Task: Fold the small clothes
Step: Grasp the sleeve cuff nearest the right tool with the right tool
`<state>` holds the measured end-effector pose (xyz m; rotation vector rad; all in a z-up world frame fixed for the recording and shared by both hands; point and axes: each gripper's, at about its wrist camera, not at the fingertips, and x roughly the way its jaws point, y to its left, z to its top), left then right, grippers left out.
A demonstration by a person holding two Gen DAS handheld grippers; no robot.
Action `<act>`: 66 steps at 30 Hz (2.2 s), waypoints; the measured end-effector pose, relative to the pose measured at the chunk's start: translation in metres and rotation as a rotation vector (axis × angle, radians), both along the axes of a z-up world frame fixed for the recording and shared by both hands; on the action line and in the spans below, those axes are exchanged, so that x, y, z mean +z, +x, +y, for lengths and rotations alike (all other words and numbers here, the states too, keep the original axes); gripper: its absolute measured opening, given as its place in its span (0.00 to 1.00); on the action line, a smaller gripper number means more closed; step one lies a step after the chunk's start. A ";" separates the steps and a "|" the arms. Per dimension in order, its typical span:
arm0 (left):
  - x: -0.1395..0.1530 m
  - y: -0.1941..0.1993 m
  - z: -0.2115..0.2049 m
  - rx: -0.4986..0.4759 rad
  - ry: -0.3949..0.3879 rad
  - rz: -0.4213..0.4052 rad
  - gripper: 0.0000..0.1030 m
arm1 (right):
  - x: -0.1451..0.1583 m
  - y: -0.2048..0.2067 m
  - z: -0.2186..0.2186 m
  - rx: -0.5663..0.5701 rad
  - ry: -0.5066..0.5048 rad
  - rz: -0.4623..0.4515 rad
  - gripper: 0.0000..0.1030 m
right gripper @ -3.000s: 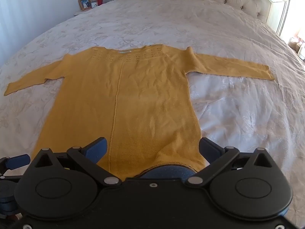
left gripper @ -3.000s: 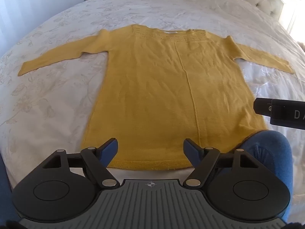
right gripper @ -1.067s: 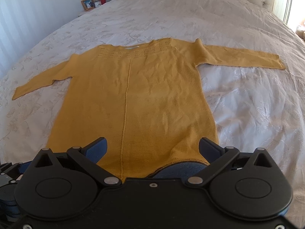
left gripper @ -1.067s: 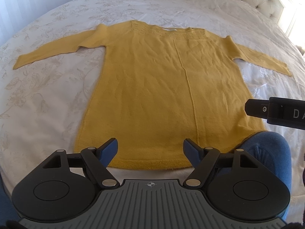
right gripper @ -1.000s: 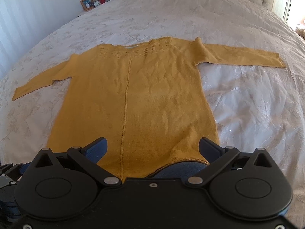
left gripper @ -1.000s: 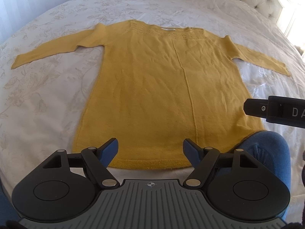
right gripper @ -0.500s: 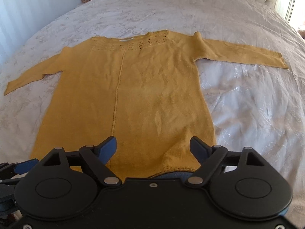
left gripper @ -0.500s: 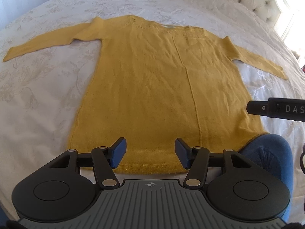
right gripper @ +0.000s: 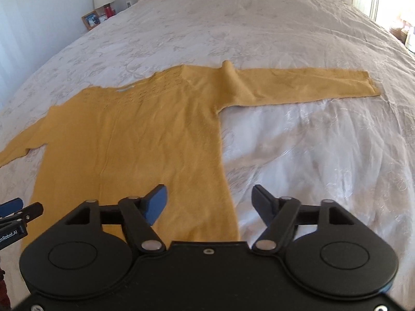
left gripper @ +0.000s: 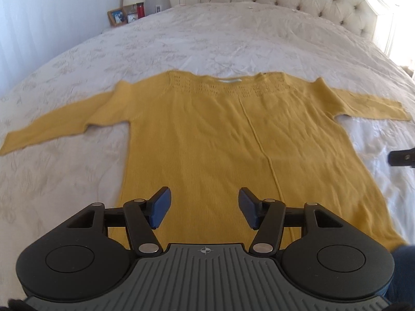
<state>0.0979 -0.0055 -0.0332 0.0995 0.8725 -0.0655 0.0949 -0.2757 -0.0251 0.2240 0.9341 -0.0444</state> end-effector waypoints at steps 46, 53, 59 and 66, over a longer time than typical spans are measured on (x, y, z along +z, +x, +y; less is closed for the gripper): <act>-0.093 0.123 -0.038 0.045 0.021 -0.102 0.91 | -0.114 0.145 -0.308 -0.667 0.347 -0.161 0.13; -0.076 0.123 -0.029 0.041 -0.014 -0.092 0.89 | -0.039 0.161 -0.263 -0.464 0.205 -0.258 0.13; -0.047 0.107 -0.008 0.072 -0.077 -0.145 0.89 | 0.026 0.184 -0.179 -0.201 0.197 -0.345 0.13; -0.027 0.093 0.019 0.083 -0.111 -0.169 0.89 | 0.052 0.214 -0.051 0.068 0.310 -0.390 0.13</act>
